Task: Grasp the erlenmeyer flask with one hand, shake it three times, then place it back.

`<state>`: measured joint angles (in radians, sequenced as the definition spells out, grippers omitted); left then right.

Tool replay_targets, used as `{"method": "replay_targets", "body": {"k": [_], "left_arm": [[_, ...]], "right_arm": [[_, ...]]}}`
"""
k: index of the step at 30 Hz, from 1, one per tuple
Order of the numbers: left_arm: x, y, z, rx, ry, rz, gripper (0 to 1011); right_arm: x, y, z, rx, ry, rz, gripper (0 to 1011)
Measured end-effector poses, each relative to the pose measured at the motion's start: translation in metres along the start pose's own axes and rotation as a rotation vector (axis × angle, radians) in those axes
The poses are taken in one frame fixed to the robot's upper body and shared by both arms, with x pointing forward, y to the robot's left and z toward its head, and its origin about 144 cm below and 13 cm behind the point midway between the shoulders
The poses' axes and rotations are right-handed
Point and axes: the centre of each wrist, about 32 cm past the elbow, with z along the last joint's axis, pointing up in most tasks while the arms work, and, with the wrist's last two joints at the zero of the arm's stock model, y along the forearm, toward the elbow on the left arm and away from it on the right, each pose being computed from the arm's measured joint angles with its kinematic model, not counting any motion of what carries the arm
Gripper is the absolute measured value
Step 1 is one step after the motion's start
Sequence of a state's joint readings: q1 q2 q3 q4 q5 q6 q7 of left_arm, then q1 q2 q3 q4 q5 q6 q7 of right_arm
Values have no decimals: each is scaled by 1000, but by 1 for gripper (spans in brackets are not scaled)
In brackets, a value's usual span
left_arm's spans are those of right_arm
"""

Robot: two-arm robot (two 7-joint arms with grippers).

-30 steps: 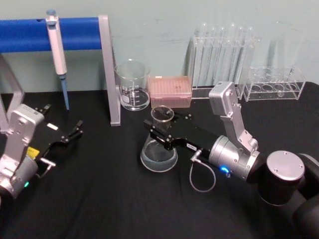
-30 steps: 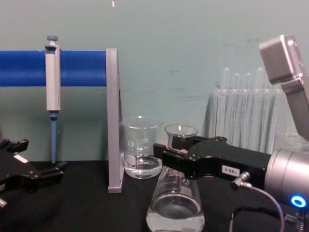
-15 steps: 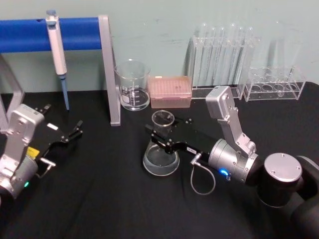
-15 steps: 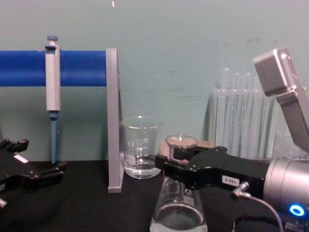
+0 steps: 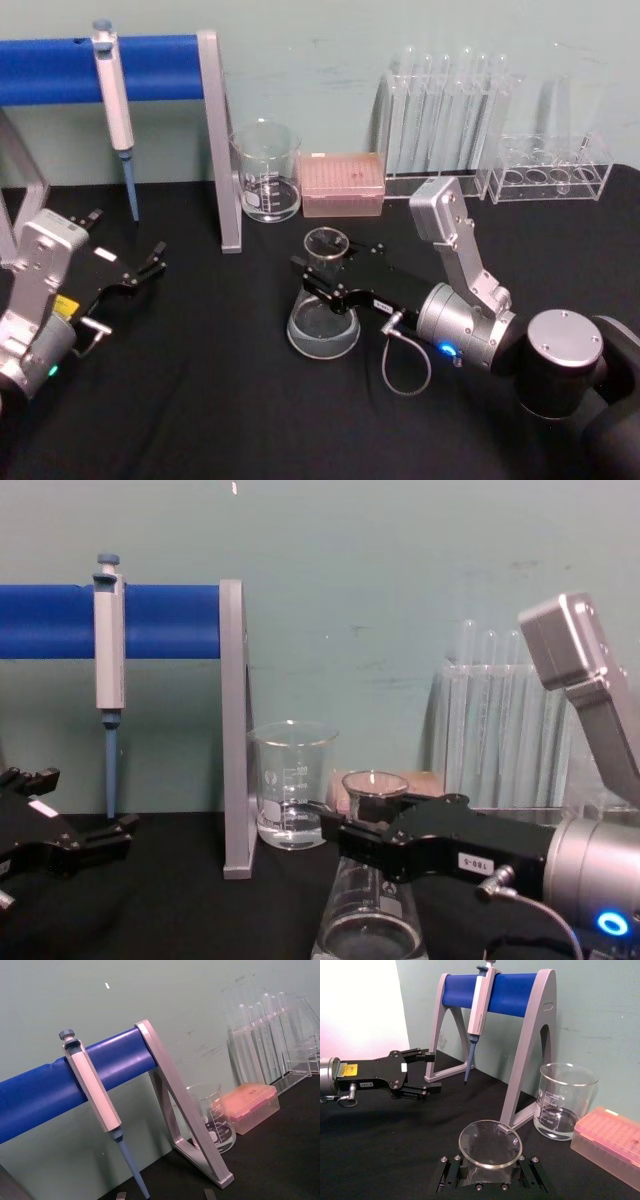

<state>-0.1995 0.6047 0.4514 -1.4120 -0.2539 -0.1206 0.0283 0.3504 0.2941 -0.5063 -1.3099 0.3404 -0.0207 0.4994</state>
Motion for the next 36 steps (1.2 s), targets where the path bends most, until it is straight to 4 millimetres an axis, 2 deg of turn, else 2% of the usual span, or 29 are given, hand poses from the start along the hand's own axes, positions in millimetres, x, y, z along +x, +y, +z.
{"method": "replay_targets", "body": {"k": [33,36], "left_arm": [[0,0,0,0,0,0,1001],[0,0,0,0,0,0,1001]], "right_arm": [[1,2,-2,-22,-3,-4,448],[1,2,-2,-26,-1,-4,509]]}}
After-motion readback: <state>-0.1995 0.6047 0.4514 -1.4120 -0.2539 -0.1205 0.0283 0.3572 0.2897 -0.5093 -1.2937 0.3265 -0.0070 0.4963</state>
